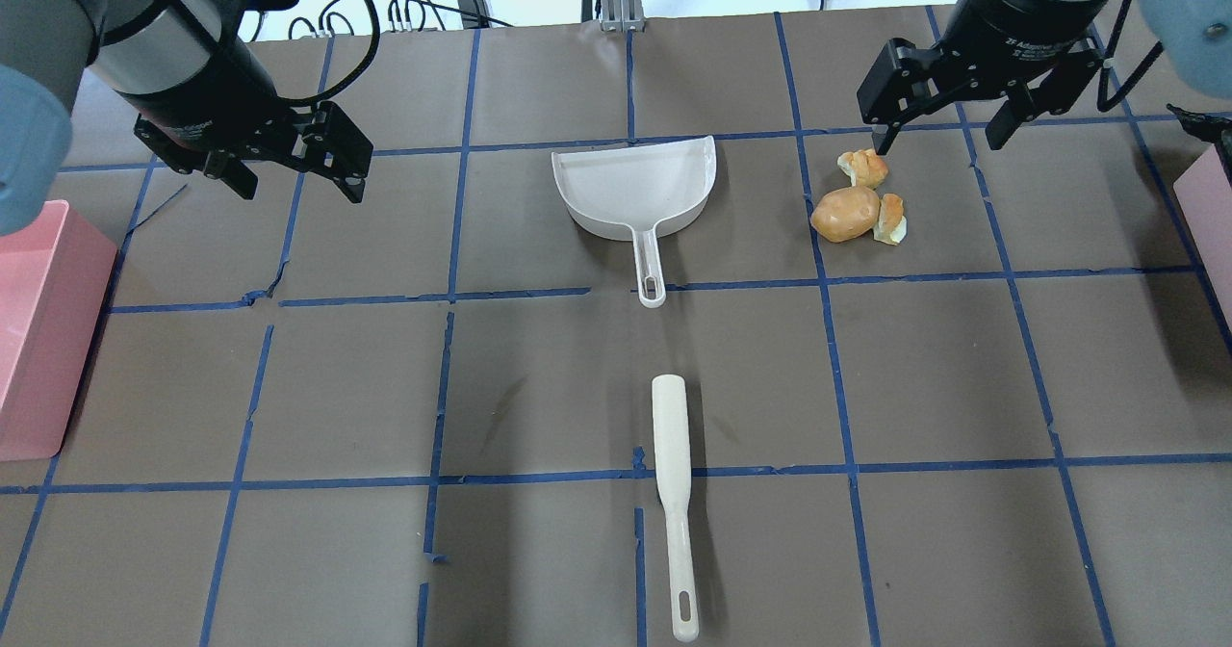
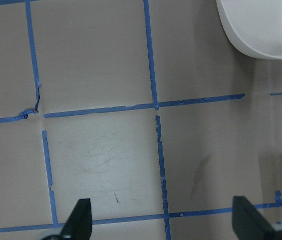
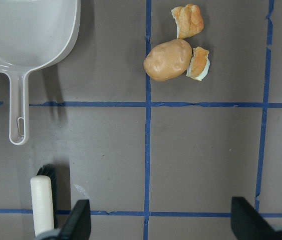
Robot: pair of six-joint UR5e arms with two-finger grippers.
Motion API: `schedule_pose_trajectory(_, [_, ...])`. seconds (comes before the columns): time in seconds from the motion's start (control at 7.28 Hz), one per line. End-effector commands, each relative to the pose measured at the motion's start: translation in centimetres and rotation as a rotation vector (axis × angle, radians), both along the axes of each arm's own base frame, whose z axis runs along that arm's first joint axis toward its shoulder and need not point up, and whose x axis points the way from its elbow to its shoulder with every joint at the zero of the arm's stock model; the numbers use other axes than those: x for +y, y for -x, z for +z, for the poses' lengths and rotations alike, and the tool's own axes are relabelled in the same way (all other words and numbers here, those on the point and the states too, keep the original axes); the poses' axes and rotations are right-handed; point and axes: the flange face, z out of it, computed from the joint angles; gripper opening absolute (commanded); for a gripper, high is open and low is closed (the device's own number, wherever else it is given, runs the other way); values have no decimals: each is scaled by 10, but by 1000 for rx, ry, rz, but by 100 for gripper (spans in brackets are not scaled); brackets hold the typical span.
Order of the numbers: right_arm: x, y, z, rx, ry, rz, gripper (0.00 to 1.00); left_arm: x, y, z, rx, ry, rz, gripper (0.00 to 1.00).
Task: Sweep and dump trash in nearest bin
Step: 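Move the left gripper toward the white brush handle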
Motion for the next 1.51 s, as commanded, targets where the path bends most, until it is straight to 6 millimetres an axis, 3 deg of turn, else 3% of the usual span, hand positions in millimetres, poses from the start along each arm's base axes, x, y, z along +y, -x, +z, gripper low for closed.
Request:
schedule_pose_trajectory(0.0, [0, 0, 0, 0, -1, 0, 100, 3, -1, 3, -14, 6, 0, 100])
schedule_pose_trajectory(0.82, [0, 0, 0, 2, 0, 0, 100, 7, 3, -6, 1, -8, 26, 100])
schedule_pose_trajectory(0.96, [0, -1, 0, 2, 0, 2, 100, 9, 18, -8, 27, -15, 55, 100])
schedule_pose_trajectory(1.37, [0, 0, 0, 2, 0, 0, 100, 32, 97, -20, 46, -37, -17, 100])
